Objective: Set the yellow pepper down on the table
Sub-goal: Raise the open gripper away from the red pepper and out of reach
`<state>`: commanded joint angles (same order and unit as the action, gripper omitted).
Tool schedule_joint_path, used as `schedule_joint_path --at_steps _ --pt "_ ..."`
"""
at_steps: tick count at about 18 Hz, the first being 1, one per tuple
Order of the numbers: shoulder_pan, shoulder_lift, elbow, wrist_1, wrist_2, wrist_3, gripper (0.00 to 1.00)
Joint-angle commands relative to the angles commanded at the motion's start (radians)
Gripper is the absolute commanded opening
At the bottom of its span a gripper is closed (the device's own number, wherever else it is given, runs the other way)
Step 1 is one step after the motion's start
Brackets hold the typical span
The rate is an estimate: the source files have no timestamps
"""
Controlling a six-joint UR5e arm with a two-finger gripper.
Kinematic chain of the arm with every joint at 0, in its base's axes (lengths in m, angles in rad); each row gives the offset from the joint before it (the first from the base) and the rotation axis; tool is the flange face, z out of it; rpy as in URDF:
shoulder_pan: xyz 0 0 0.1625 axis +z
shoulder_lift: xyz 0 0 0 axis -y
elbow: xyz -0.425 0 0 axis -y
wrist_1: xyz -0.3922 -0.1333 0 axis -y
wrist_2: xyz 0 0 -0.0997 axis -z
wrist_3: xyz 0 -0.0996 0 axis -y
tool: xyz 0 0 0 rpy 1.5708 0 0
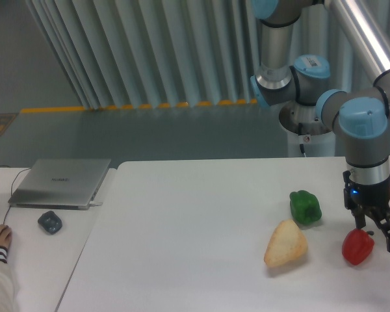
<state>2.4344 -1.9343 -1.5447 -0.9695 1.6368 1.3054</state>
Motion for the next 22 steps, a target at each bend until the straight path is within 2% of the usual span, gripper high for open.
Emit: schedule_joint_path --at_steps 7,10,12,15,16,18,22 --pt "-0.003 -0.002 0.002 0.005 0.0 -0.012 1.0" --pt "-0.017 -0.006 0.002 0.006 0.0 -0.086 1.0" --pt "-0.018 -0.006 0.005 0.008 0.0 -0.08 1.0" --pt "-0.021 -0.012 -0.018 0.015 0.003 -0.081 1.0" --pt "-0.026 -0.012 -0.021 0.02 0.005 -0.083 1.0" --pt "-0.025 -0.017 -0.023 0.07 0.011 -0.087 1.0" --pt "0.0 -0.012 -0.011 0.072 0.028 -0.08 1.0"
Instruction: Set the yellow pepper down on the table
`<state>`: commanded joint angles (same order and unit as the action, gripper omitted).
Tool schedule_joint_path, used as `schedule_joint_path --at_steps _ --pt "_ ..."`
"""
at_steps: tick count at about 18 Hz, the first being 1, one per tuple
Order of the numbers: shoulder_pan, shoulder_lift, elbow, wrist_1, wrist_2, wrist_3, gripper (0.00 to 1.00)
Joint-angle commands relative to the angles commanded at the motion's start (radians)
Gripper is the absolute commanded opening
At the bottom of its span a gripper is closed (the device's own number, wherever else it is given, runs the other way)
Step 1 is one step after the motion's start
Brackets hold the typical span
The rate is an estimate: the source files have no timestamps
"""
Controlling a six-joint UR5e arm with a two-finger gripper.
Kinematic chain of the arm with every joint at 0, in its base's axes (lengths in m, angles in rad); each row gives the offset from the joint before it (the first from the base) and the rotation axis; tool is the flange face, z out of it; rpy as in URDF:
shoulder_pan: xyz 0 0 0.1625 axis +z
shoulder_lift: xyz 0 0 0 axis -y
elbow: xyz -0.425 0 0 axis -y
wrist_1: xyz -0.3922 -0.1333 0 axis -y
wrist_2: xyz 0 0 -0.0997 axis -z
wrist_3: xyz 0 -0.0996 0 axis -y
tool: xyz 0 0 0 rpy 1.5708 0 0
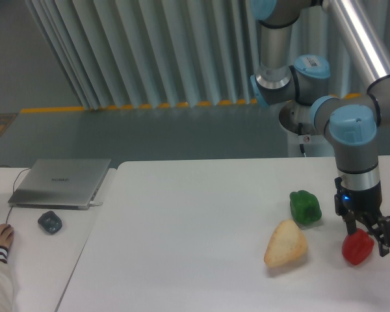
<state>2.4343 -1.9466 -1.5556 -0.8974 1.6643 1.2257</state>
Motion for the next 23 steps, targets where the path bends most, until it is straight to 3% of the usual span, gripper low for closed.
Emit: schedule_joint_path --at_steps 10,12,14,16,23 --pt "0.098 0.006 0.051 0.005 0.021 0.067 1.0" --pt "0.101 0.003 0.063 0.005 0.084 0.084 1.0" --pt "0.101 -0.003 0.069 0.006 0.179 0.171 1.0" --pt "0.118 -0.006 0.071 0.008 0.218 0.357 1.0" --pt "0.184 -0.046 0.123 0.026 0.196 0.379 1.0"
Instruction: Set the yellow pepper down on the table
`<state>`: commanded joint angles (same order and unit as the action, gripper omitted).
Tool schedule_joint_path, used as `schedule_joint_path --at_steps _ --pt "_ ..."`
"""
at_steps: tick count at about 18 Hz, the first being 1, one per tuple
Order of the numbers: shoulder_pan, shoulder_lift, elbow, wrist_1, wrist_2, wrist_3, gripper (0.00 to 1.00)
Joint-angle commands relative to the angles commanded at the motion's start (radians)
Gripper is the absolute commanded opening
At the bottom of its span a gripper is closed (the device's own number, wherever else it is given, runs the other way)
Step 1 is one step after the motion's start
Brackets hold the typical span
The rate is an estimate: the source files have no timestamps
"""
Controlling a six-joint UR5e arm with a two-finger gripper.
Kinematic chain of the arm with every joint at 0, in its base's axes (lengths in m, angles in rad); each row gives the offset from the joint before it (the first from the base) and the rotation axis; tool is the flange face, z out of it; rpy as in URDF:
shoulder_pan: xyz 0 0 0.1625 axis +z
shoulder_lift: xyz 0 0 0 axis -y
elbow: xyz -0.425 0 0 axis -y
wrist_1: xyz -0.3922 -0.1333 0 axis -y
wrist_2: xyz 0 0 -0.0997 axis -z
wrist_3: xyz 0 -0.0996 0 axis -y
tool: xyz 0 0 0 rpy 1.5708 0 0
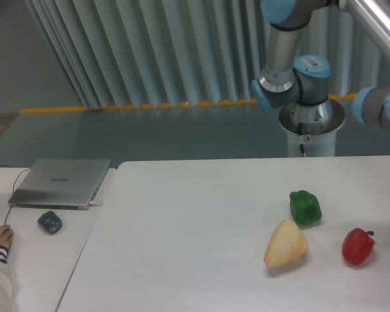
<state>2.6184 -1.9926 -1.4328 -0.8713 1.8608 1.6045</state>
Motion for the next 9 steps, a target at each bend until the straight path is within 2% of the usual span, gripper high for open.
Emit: schedule_joint_path --at_steps 3,6,9 --pt "0.025 -0.012 0.002 0.02 -0.005 -0.008 1.0" --pt "0.044 -0.052 0.018 0.052 -0.073 -0.119 1.0" --pt "0.063 -0.086 0.043 0.077 -0.138 -0.132 1.0"
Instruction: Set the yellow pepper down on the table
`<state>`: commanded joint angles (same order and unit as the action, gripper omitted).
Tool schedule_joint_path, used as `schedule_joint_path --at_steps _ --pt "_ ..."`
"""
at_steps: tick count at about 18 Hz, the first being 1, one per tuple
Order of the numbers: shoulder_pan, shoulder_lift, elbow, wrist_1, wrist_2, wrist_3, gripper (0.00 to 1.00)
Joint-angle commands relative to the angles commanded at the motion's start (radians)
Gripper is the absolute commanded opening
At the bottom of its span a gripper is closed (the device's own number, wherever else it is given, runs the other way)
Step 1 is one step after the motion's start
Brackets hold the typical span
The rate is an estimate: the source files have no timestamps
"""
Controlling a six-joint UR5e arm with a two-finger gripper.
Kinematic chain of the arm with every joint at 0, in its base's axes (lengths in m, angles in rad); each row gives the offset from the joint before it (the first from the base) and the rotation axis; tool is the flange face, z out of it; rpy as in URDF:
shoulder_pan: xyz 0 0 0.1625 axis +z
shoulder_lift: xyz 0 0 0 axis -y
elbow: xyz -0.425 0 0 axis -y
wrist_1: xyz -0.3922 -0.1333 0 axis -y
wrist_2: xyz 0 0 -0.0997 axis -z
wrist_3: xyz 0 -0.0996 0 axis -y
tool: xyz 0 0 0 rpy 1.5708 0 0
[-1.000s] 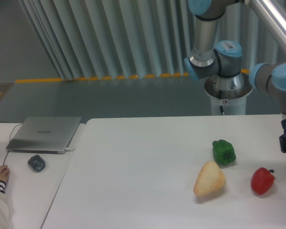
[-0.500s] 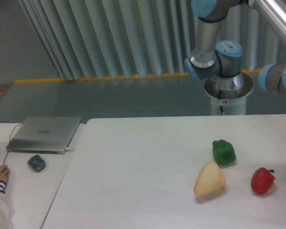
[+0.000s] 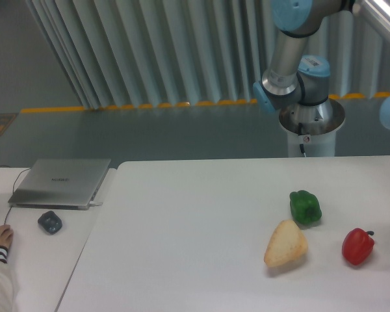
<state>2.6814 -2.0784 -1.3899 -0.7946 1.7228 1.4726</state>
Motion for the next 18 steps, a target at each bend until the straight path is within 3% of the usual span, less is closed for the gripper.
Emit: schedule_joint_path --at_steps 8,18 --pt "0.028 -0.081 0.097 0.018 -0.054 0.005 1.0" --pt "0.06 -0.167 0.138 0.023 -0.057 0.003 1.0"
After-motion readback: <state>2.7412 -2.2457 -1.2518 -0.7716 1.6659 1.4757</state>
